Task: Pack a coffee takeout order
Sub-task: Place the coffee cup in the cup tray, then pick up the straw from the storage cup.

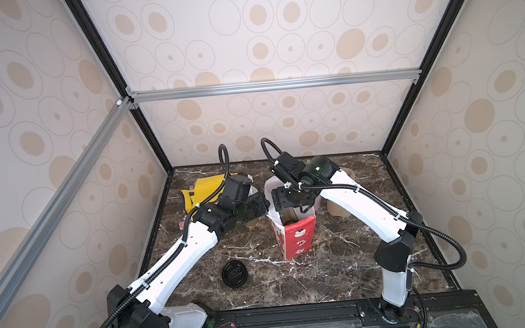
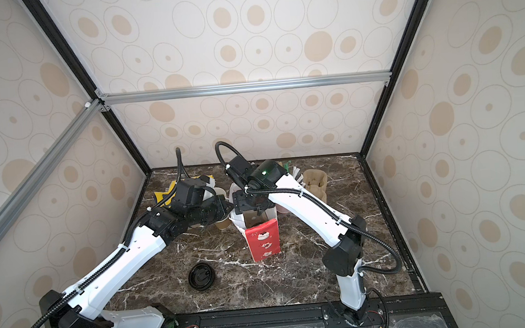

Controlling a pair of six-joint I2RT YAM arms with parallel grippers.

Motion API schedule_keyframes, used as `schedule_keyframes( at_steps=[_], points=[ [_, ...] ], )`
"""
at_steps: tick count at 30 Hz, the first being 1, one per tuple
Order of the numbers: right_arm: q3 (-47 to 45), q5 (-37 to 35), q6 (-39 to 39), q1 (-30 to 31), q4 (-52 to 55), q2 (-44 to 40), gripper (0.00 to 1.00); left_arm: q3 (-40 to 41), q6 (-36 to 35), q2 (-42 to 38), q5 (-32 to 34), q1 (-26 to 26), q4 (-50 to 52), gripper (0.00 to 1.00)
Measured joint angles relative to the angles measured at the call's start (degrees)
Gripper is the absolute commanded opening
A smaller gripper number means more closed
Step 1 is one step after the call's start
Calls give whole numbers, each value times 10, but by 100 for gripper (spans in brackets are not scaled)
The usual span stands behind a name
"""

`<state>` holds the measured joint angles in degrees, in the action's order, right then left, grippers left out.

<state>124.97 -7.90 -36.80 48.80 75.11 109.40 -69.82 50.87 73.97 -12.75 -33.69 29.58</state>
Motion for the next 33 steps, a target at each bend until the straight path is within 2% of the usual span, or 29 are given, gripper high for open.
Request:
schedule_keyframes(
  at_steps=[4,9,15,20,27,33],
  points=[
    [20,-2,0,0,7,-3,80,0,-2,5,0,0,-4,2],
    [43,-20,-1,0,12,-30,79,0,-7,5,1,0,-11,26],
    [48,-51,-4,-9,35,-104,76,-1,-14,4,-1,0,-30,51],
    [26,-76,-18,-40,49,-163,70,-3,-20,-5,4,0,-34,68],
    [-115,-69,-40,-143,24,-226,60,-10,-26,-52,35,2,-33,71],
    [-129,-38,-9,-203,-33,-178,52,-35,-28,-75,79,3,-26,68]
  ],
)
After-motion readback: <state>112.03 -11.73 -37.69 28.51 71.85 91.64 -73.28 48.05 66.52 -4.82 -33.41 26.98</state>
